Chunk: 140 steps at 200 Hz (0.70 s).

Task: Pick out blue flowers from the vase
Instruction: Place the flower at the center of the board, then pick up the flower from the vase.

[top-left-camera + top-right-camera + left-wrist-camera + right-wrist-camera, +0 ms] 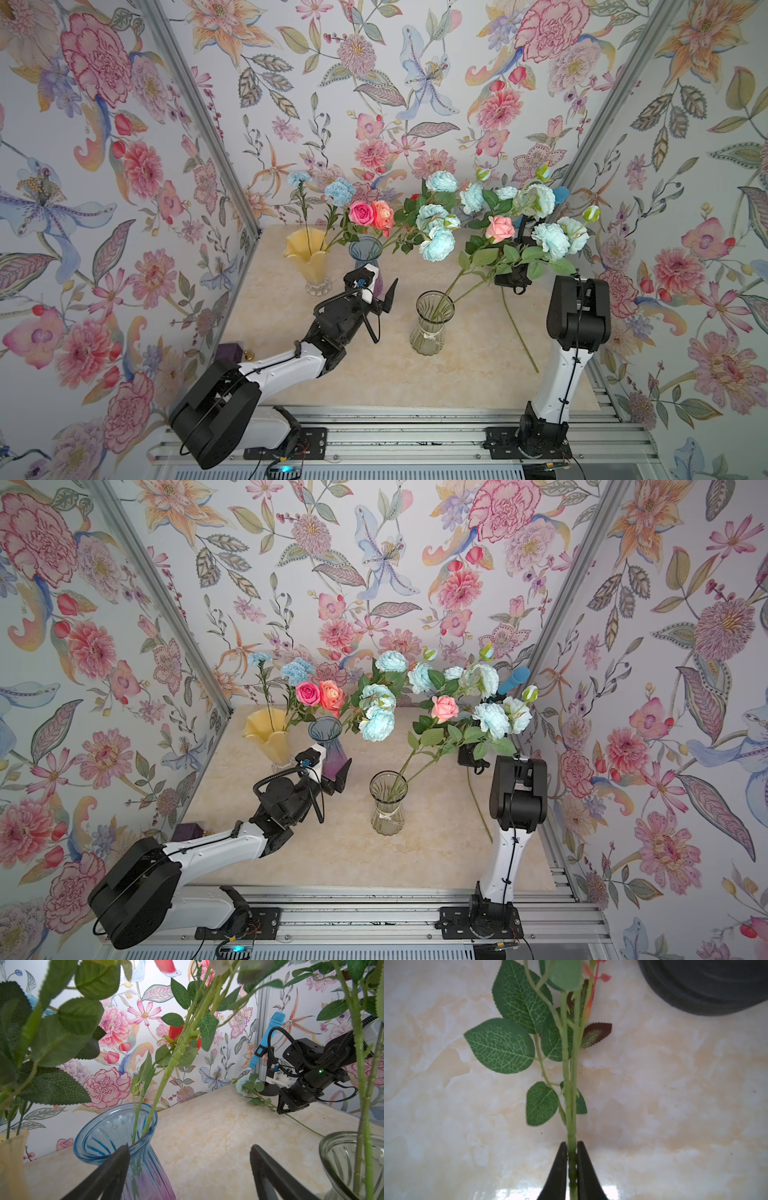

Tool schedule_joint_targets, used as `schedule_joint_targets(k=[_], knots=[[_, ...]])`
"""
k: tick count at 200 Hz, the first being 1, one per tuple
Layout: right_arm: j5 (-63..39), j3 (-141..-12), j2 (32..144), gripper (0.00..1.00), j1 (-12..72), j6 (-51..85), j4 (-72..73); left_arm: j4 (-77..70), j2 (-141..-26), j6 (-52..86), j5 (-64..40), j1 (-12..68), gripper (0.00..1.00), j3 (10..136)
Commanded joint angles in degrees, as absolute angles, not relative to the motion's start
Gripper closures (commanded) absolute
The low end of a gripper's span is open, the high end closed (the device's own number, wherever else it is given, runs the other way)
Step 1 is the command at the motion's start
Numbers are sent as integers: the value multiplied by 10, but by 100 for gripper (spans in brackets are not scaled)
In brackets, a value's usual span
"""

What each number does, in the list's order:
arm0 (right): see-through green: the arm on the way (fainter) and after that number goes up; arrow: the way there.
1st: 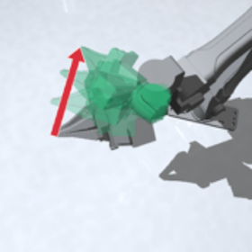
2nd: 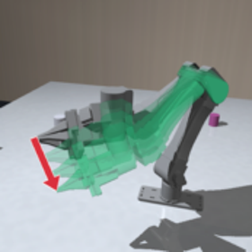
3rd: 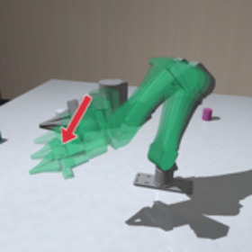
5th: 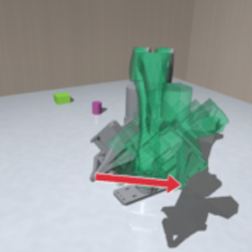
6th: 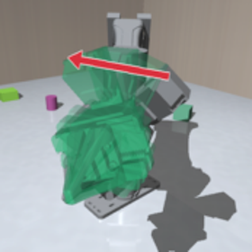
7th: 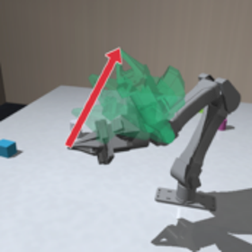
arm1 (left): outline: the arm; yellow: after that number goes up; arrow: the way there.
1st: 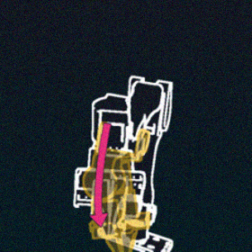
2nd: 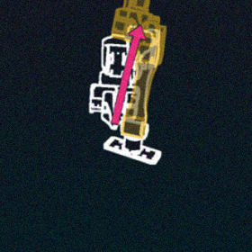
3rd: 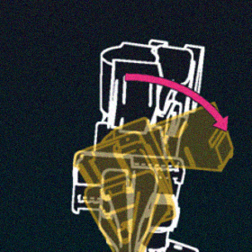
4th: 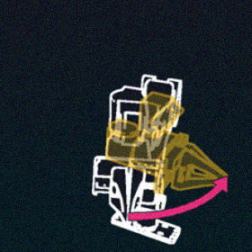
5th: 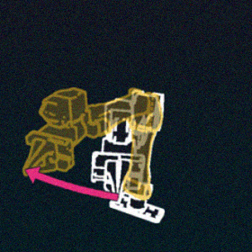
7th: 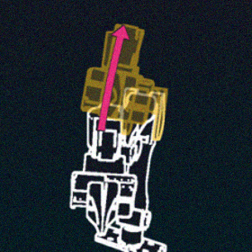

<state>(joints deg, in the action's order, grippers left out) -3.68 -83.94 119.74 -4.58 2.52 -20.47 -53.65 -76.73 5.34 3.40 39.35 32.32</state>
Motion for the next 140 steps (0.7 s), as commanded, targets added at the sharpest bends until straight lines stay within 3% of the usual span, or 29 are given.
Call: schedule_joint_targets(k=[1, 15, 24, 62, 97, 140], knots=[[-34, -849, 1207, 79, -45, 29, -221, -533, -771, 55, 28, 397, 8, 339], [-30, -846, 1204, 65, -45, 29, -221, -534, -770, 56, 28, 398, 8, 338], [-27, -841, 1196, 61, -44, 29, -219, -534, -768, 55, 29, 397, 8, 338], [-33, -755, 1087, 57, -46, 47, -142, -529, -753, 58, 31, 398, 8, 336], [-84, -588, 922, 48, -59, 108, -14, -505, -729, 62, 31, 407, 10, 343], [-225, -335, 709, 52, -99, 223, 190, -429, -713, 43, 42, 463, 19, 397]])
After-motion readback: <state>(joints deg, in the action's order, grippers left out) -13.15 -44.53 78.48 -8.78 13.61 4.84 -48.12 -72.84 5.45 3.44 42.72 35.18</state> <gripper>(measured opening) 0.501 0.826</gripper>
